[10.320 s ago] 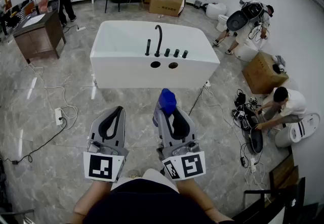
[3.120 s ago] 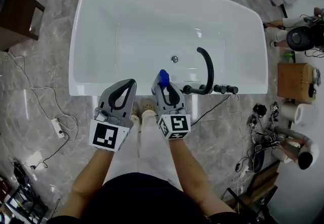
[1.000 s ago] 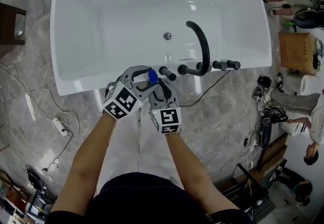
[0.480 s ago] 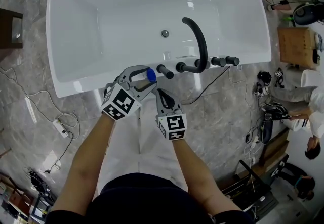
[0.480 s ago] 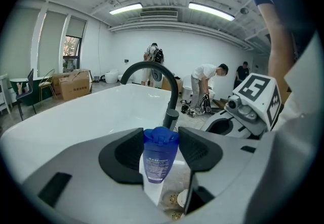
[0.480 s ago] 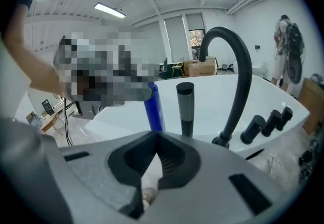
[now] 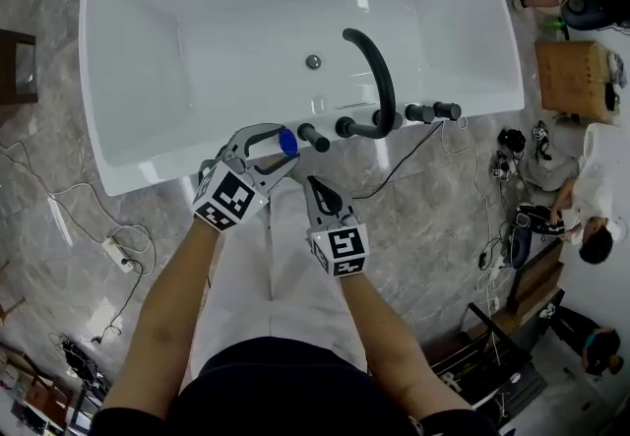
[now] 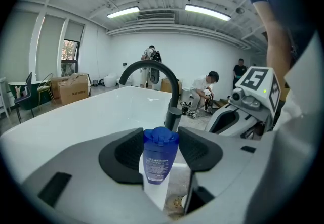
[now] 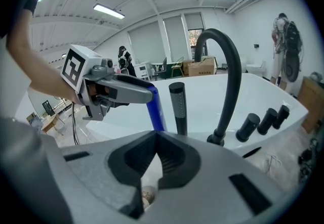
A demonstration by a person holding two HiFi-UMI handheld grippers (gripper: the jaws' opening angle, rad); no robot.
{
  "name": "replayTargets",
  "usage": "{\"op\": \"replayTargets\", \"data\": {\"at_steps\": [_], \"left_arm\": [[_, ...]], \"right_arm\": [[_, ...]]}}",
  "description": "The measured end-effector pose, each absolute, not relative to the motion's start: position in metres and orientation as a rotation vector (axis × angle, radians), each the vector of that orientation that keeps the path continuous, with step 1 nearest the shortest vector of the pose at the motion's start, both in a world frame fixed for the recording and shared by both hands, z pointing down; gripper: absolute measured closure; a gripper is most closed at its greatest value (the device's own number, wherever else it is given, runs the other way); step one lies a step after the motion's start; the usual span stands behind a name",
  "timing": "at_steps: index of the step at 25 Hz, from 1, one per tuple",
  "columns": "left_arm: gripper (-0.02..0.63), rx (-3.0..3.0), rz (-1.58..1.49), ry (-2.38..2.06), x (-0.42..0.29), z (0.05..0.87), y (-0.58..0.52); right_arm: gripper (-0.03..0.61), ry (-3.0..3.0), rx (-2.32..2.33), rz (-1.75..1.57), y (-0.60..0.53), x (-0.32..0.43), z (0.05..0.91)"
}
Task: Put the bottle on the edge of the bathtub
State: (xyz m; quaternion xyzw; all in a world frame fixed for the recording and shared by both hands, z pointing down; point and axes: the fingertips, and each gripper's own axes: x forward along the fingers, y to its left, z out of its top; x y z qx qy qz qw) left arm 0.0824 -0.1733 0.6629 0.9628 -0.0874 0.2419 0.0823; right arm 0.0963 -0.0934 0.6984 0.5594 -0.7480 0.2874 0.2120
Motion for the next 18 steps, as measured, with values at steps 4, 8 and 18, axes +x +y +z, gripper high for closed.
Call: {"op": "replayTargets", "data": {"at_steps": [4,8,18], "left_arm": [[0.394,2.874,0.709,-0.266,0.083,0.662,-0.173],[0.387,2.834,0.695,-0.302,0.079,0.664,-0.176],[0.327,2.798,0.709,-0.336,0.067,0.664,-0.169]], "right_arm": [[0.578,-2.087,1.559,0.798,-0.096,0.095,0.692],[0.578,-2.102,1.551,0.789,-0.1,0.092,0.687],[0.578,-2.14,1.542,0.729,-0.113,0.093,0.667]]}}
